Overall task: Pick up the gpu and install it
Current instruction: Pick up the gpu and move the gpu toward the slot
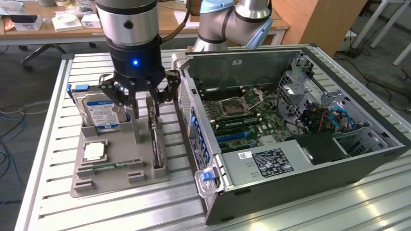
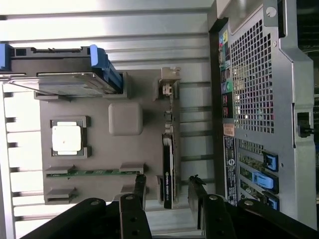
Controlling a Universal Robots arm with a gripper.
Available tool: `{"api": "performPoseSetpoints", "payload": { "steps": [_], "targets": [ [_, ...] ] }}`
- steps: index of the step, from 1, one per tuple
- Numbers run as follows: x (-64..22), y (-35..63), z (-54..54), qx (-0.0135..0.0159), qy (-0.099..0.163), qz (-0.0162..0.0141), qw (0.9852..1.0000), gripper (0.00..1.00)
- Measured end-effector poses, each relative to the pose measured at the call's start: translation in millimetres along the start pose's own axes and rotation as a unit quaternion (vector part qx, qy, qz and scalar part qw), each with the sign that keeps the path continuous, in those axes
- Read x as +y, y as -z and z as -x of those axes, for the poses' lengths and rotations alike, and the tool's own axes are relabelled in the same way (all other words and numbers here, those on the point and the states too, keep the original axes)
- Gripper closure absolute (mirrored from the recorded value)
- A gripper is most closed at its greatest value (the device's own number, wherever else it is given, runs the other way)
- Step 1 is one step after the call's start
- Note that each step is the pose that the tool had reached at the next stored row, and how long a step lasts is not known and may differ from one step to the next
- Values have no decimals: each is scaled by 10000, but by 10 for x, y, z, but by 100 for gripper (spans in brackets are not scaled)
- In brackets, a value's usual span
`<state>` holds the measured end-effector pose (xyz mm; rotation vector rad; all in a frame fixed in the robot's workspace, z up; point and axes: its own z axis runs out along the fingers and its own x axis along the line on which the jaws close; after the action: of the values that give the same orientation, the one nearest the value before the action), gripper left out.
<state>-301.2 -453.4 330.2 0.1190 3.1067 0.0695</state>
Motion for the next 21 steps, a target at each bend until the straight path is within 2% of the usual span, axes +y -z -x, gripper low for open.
{"api": "performPoseSetpoints", "payload": {
  "steps": [3,4,5,6,21],
  "targets": [
    [2,-2,21,-1,0,1,10000,53],
    [1,-33,25,0,0,-3,10000,53],
    [-3,-112,23,-1,0,-3,10000,53],
    [-3,-122,23,0,0,-4,10000,53],
    [-34,-138,44,-1,0,-9,10000,53]
  ]
}}
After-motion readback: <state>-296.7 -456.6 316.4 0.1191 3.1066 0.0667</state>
